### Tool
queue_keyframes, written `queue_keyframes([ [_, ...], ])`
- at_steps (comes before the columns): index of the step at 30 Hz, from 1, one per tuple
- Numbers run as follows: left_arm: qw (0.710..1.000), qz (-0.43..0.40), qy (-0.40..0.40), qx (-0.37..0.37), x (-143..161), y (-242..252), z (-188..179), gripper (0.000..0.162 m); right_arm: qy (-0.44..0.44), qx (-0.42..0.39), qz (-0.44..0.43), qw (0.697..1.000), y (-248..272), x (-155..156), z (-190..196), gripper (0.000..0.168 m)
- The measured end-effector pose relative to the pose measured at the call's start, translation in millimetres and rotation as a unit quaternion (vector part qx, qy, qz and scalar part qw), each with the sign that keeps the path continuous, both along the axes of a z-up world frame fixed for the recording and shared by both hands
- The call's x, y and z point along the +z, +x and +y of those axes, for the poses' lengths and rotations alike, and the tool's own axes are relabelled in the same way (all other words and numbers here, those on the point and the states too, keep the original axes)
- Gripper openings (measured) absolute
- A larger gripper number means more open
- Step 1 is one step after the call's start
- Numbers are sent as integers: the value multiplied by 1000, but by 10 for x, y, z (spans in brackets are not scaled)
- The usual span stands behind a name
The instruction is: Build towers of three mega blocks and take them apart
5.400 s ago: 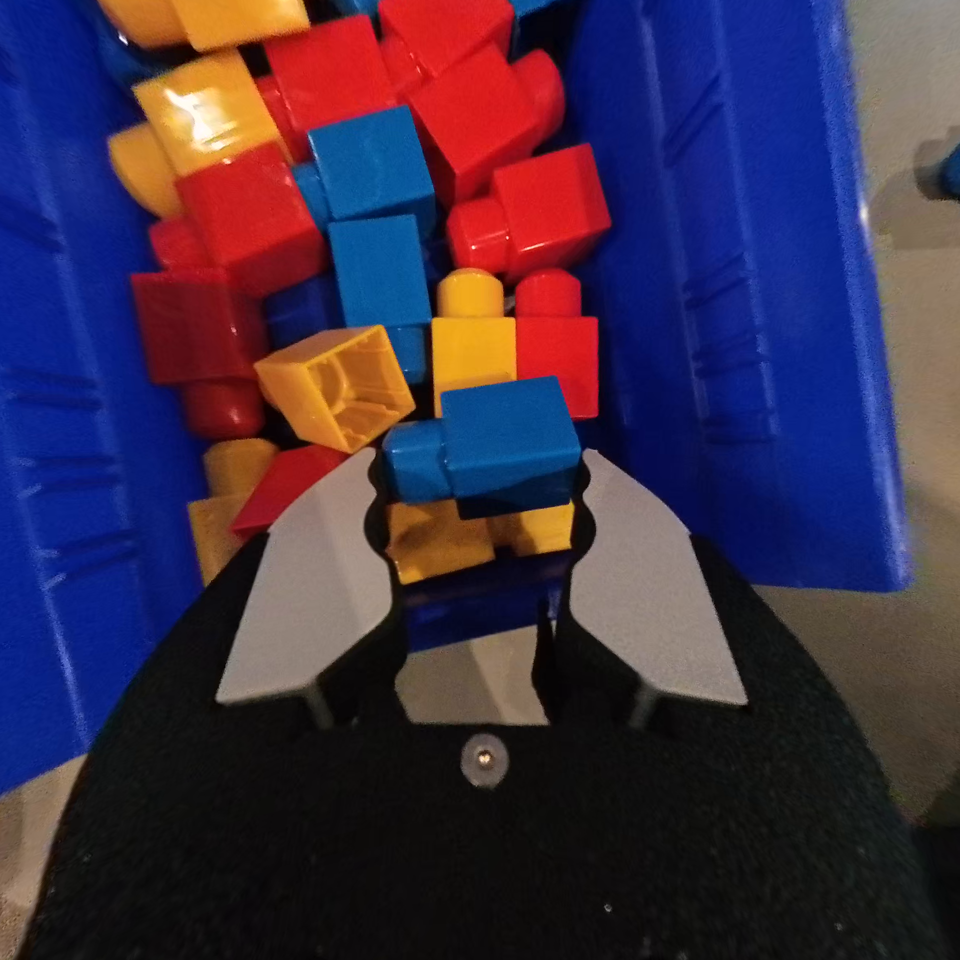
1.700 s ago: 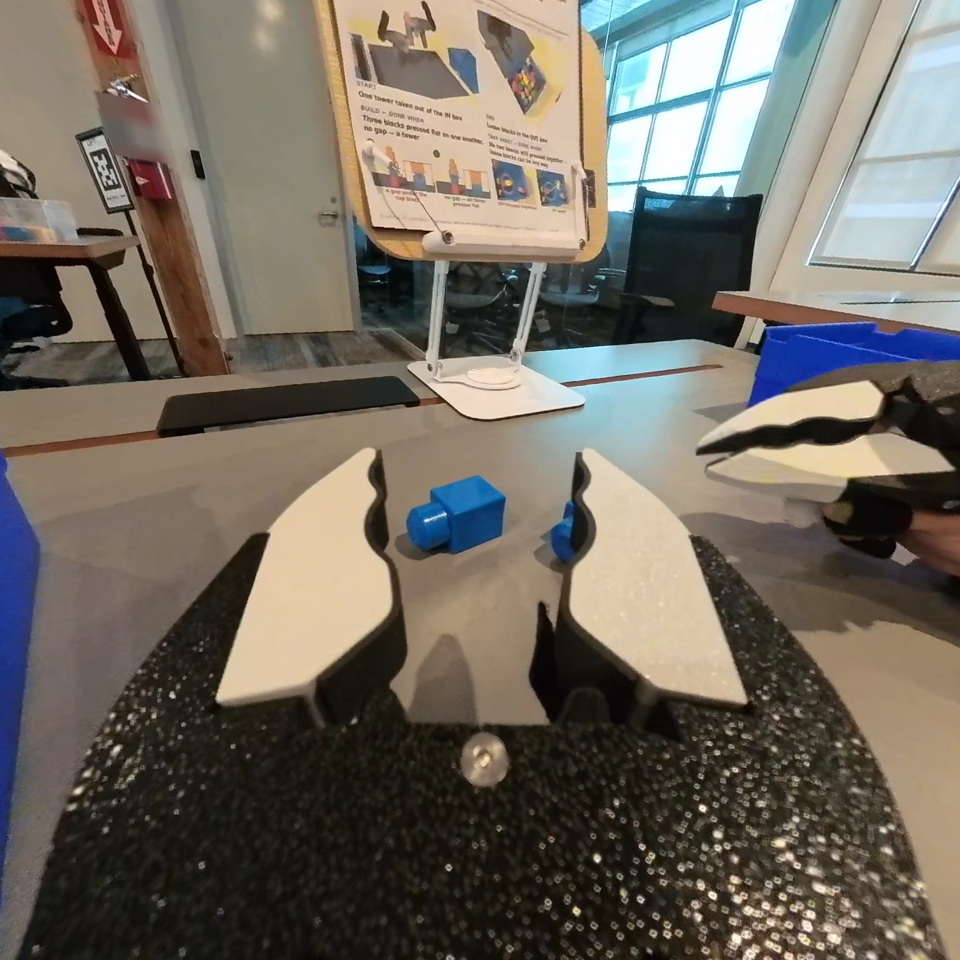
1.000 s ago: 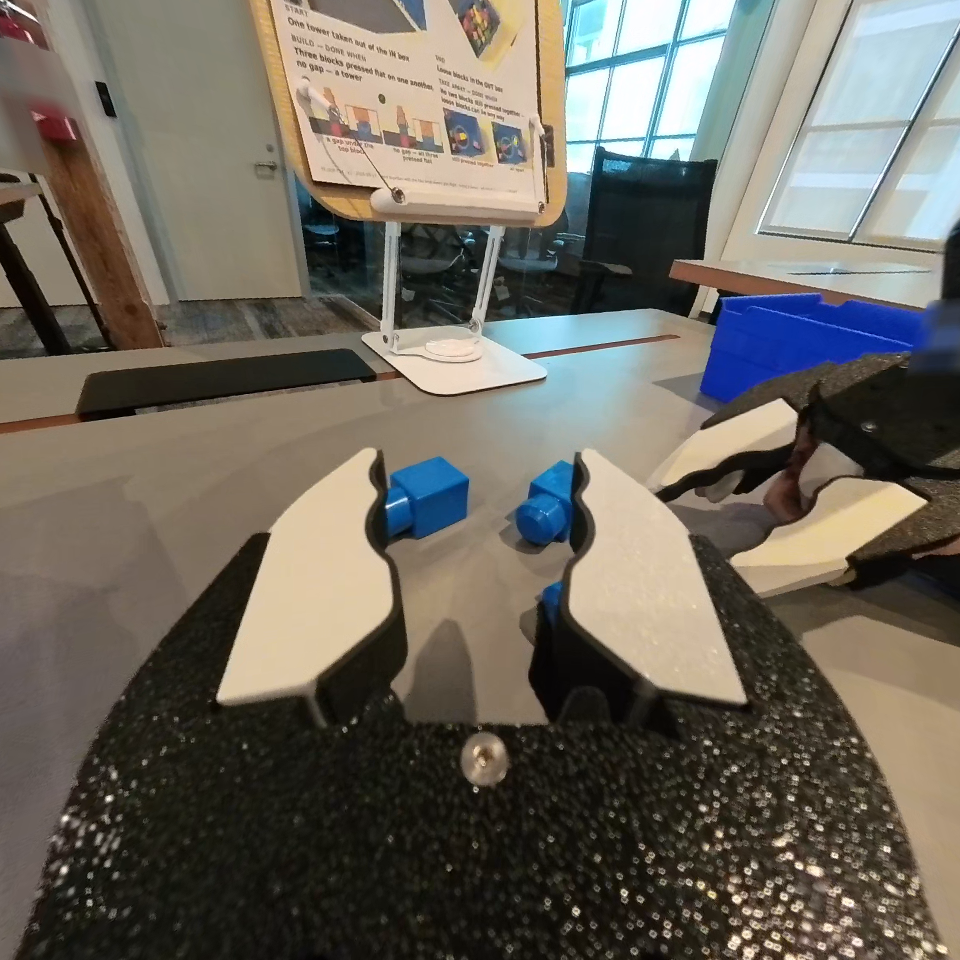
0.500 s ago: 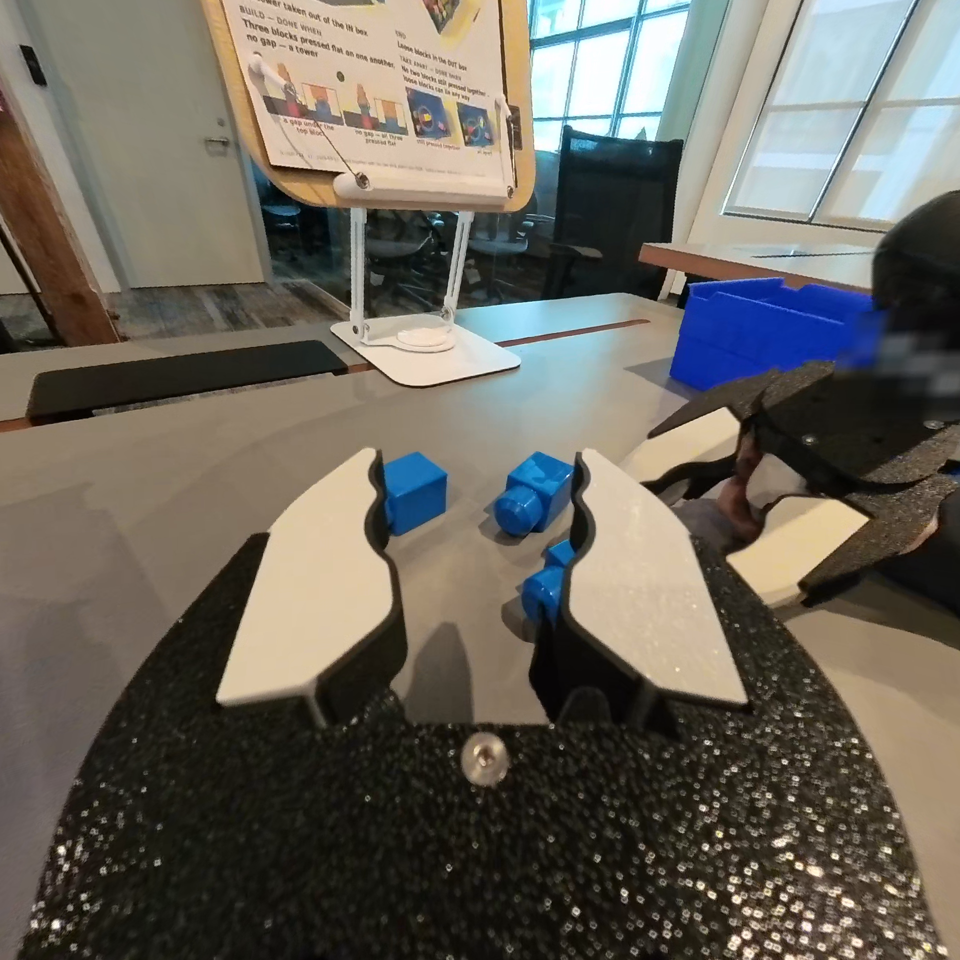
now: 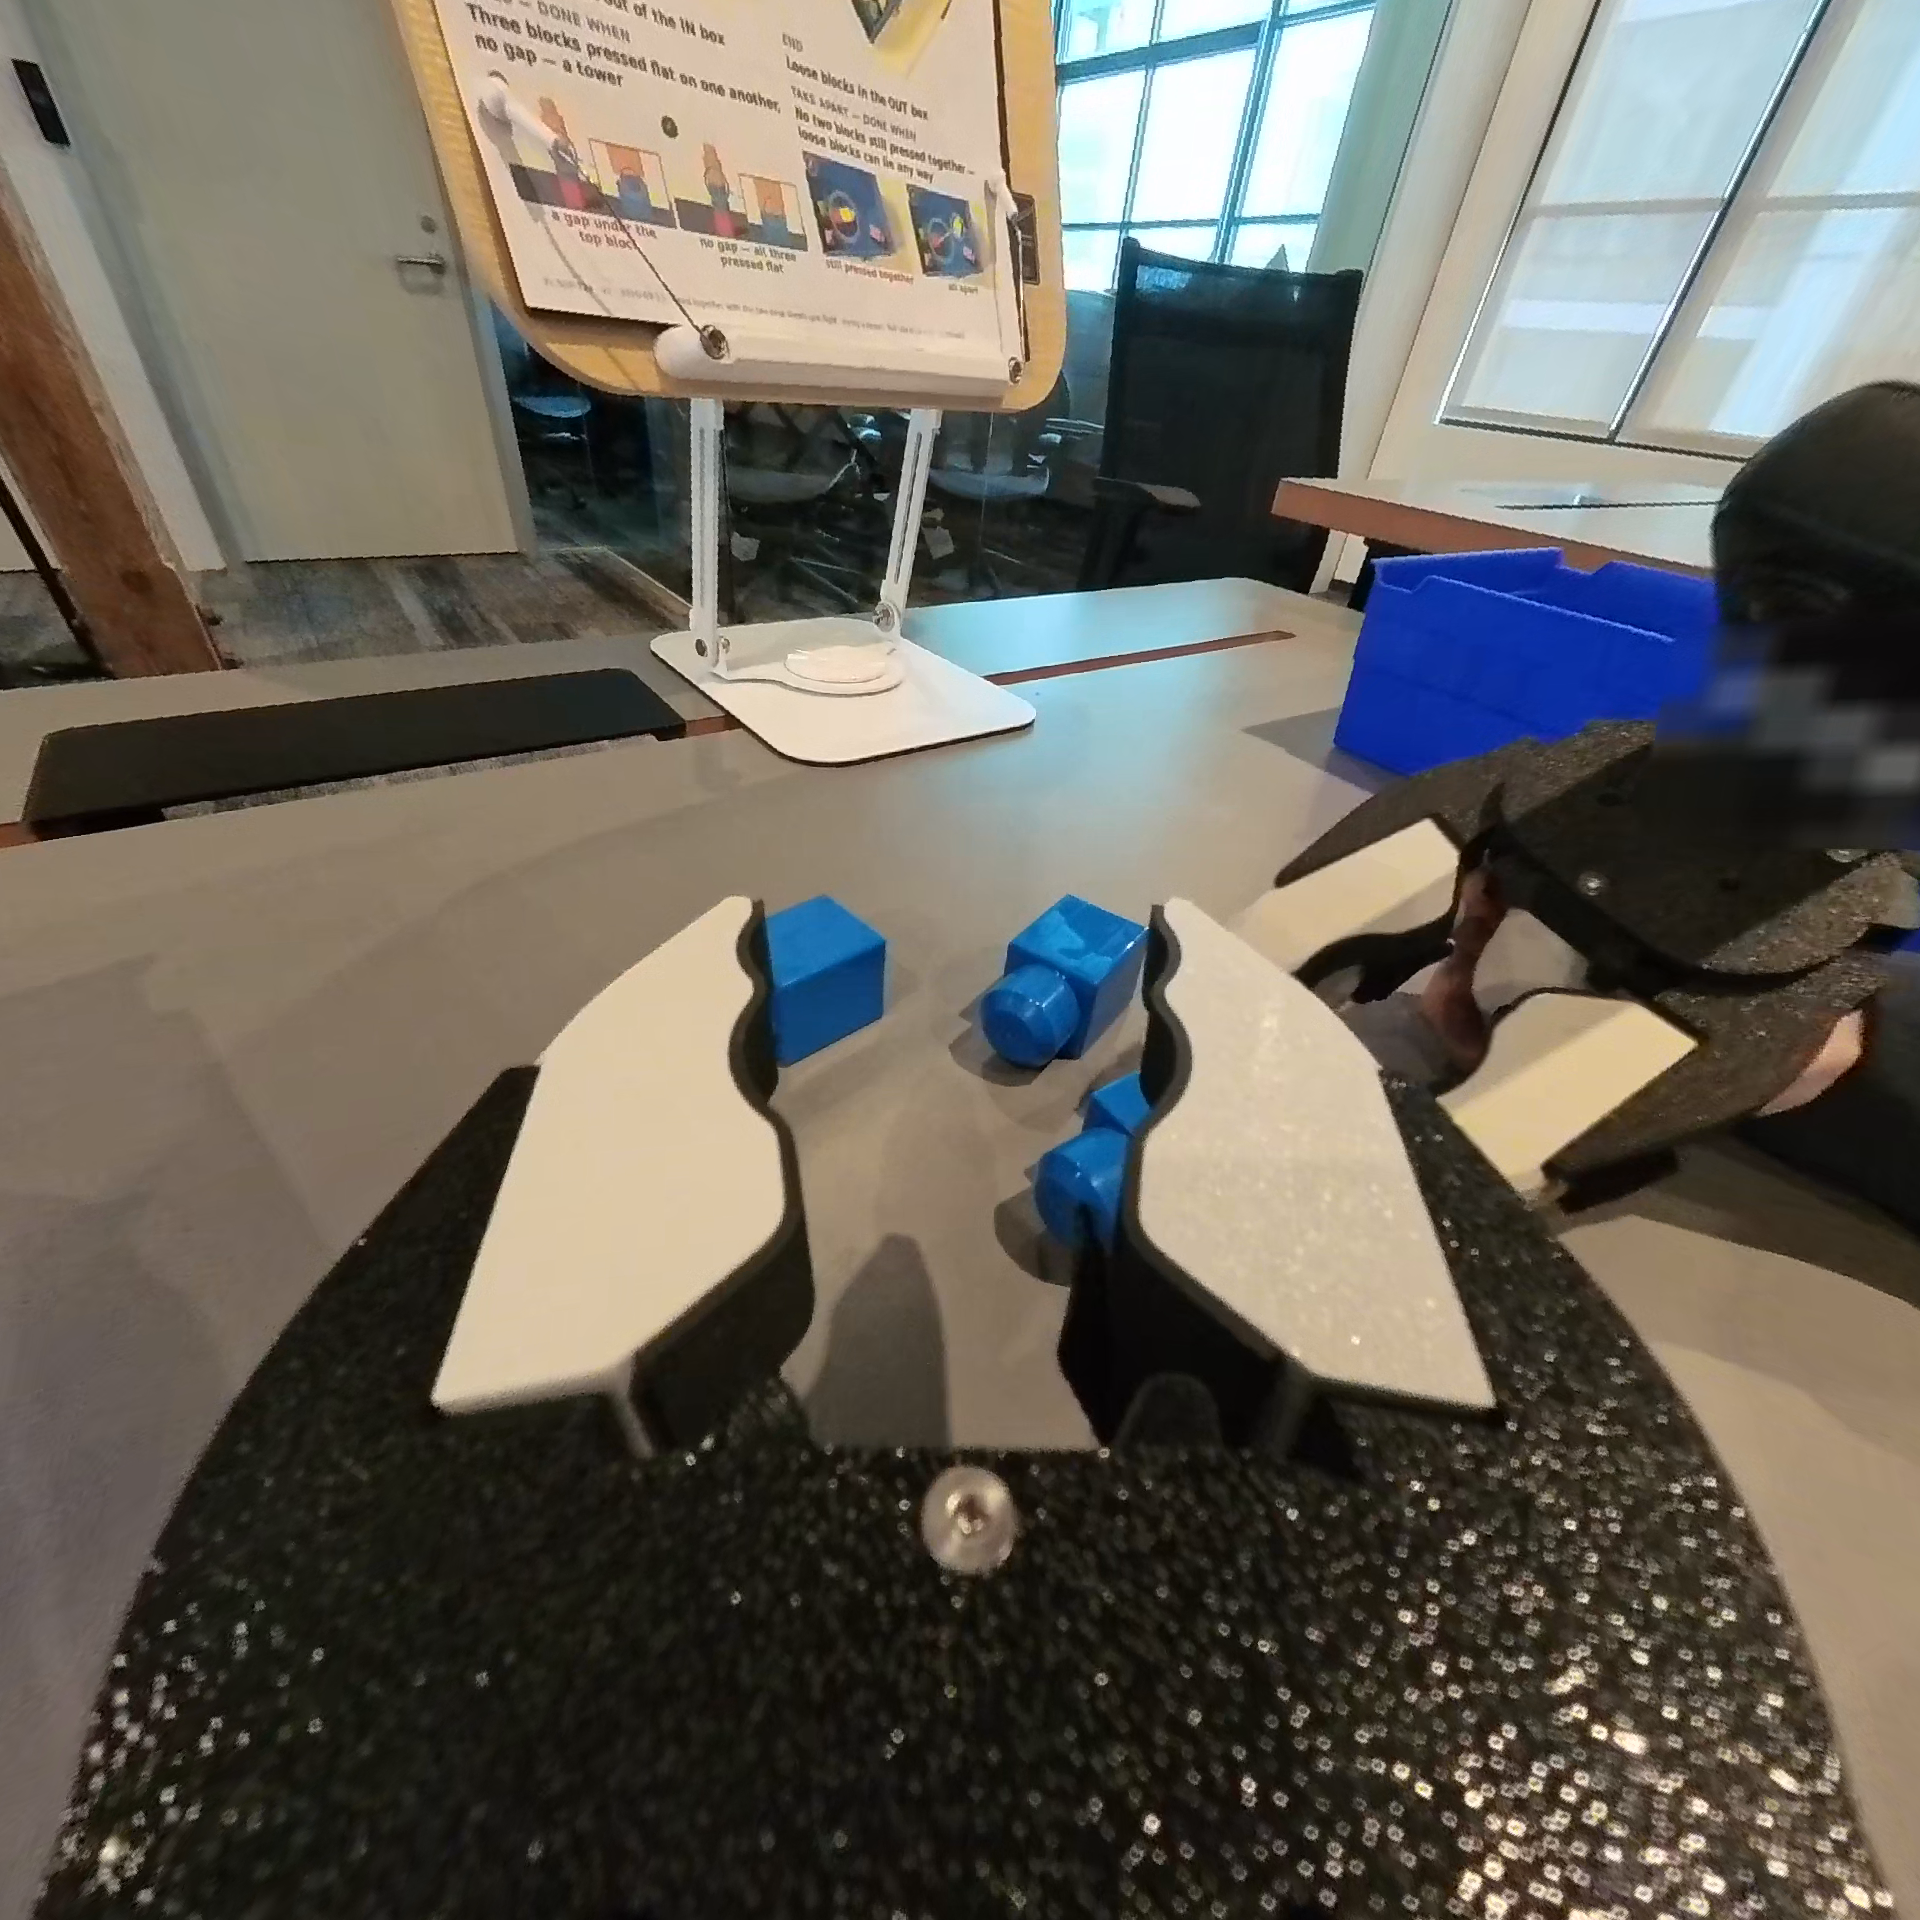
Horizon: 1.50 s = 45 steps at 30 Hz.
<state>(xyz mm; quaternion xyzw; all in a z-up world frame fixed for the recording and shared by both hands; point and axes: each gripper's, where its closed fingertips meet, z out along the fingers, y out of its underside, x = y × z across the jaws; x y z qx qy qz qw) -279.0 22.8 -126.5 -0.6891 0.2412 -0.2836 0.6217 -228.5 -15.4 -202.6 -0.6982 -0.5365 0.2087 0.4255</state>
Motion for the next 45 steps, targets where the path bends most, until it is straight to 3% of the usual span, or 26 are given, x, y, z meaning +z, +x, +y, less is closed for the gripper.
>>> queue_keyframes([
  [4,1000,-1,2,1,8,-2,0,69,3,1,-12,1000,-2,-30,-1,36],
  [8,1000,-6,5,2,24,-11,0,69,2,-9,1,1000,33,7,24,35],
  [16,999,-35,17,-16,100,2,-39,74,27,-68,188,979,332,581,216,34],
  [20,994,-70,22,-86,170,179,-168,85,10,-46,286,957,402,829,157,34],
  [24,982,-101,23,-159,221,335,-321,86,-28,-1,357,934,401,981,53,34],
  [31,943,-165,24,-289,376,503,-652,72,-57,74,338,936,273,890,-146,34],
  [38,925,-188,9,-331,404,532,-745,60,-43,111,330,936,219,883,-263,34],
  [45,915,-207,8,-347,443,485,-776,32,-35,151,326,932,200,902,-387,34],
])
